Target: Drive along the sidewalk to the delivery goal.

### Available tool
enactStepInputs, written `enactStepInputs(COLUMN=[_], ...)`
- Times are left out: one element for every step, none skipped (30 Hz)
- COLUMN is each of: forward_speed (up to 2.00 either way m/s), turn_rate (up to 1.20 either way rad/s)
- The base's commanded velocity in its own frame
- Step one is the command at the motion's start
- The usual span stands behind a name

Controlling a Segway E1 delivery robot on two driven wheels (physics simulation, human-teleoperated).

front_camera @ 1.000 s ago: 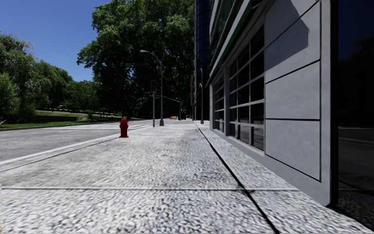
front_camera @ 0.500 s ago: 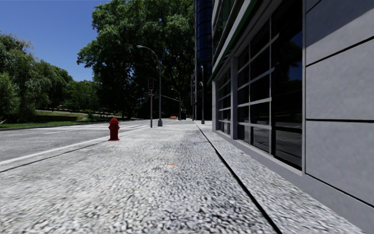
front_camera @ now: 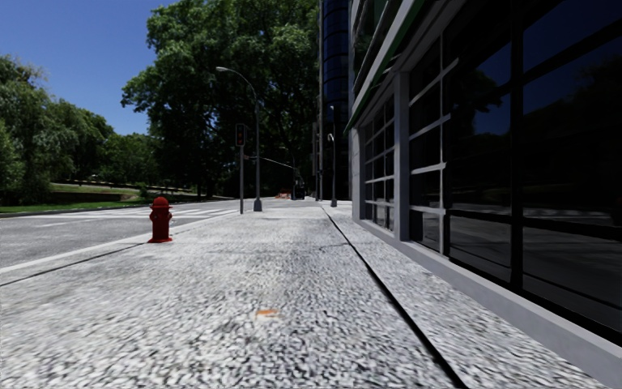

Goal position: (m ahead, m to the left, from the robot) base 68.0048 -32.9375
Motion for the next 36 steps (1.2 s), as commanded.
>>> enactStepInputs(forward_speed=[2.00,2.00,2.00,2.00,2.00,2.00,2.00,2.00,2.00,2.00,2.00,2.00,2.00,2.00,2.00,2.00,2.00,2.00,2.00,2.00,2.00,2.00,2.00,2.00,2.00,2.00,2.00,2.00,2.00,2.00,2.00,2.00,2.00,2.00,2.00,2.00], turn_rate=[-0.25,-0.25,-0.18,-0.18,-0.02,0.00,0.00,0.00,0.00,0.00,0.00,0.00,0.00,0.00,0.00,0.00,0.00,0.00,0.00,0.00,0.00,0.00,0.00,0.00,0.00,0.00,0.00,0.00,0.00,0.00,0.00,0.00,0.00,0.00,0.00,0.00])
